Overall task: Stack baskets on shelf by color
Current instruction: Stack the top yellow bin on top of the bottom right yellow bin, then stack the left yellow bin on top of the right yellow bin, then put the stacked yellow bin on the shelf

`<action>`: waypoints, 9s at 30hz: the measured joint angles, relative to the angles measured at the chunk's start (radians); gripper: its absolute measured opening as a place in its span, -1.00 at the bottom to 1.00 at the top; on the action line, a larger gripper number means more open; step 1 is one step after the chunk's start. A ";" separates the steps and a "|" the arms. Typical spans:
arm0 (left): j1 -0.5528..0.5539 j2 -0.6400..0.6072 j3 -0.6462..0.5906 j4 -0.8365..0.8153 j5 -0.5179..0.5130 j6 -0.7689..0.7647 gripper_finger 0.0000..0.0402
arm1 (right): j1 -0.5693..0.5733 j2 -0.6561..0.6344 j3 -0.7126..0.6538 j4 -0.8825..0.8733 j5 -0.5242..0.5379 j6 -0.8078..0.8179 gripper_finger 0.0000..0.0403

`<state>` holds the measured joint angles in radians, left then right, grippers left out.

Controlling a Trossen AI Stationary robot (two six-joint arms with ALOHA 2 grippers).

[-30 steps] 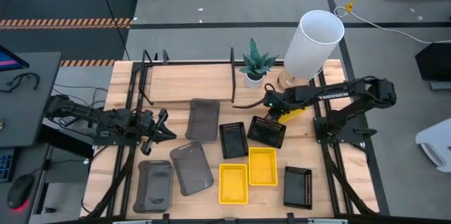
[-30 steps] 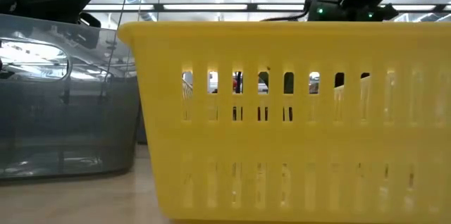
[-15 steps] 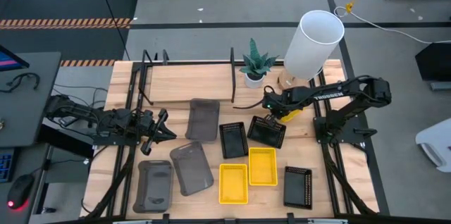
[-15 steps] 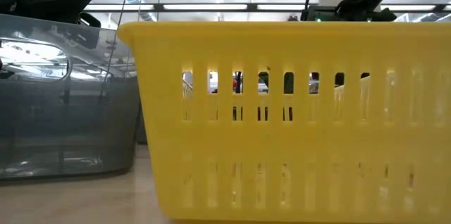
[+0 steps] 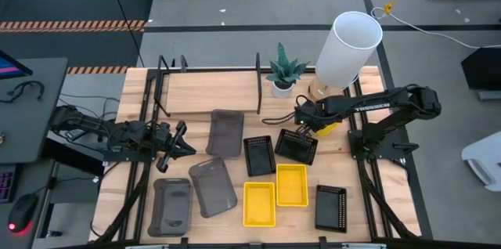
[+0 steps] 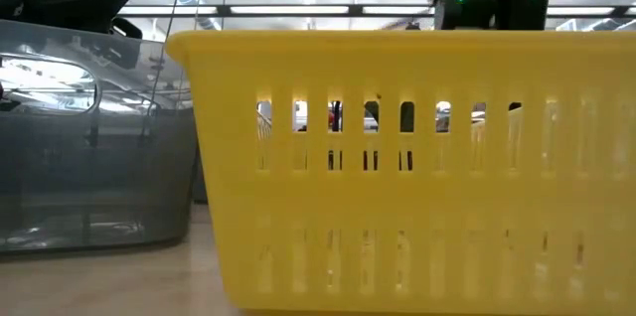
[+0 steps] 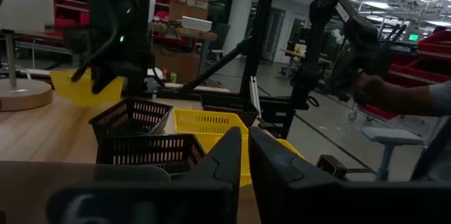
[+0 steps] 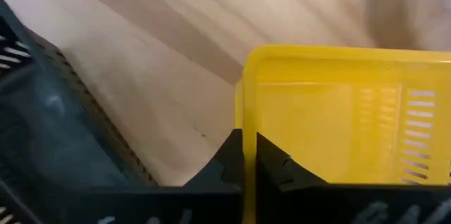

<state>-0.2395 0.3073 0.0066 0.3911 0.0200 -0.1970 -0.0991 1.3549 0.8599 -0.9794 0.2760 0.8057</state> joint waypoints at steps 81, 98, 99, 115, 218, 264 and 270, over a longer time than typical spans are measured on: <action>0.000 0.000 0.000 0.000 0.000 0.000 -0.81 | 0.784 0.592 0.669 -0.034 -0.053 0.179 -0.41; 0.000 0.000 0.000 0.000 0.000 0.000 -0.81 | 0.778 0.591 0.679 -0.100 0.013 0.284 -0.41; 0.000 0.000 0.000 0.000 0.000 0.000 -0.81 | 0.778 0.591 0.679 -0.098 0.012 0.284 -0.41; 0.000 0.000 0.000 0.000 0.000 0.000 -0.83 | 0.776 0.590 0.817 -0.192 0.008 0.234 -0.41; 0.000 0.000 0.000 0.000 0.000 0.000 -0.81 | 0.844 1.012 1.463 -0.361 0.143 0.046 -0.97; 0.000 0.000 0.000 0.000 0.000 0.000 -0.85 | 0.867 0.713 0.893 -0.329 0.142 0.298 -0.19; 0.000 0.000 0.000 0.000 0.000 0.000 -0.84 | 0.854 0.718 0.923 -0.299 0.171 0.287 -0.06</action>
<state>-0.2395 0.3073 0.0067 0.3908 0.0199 -0.1967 0.7549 2.0731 1.7826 -1.2783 0.4465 1.0929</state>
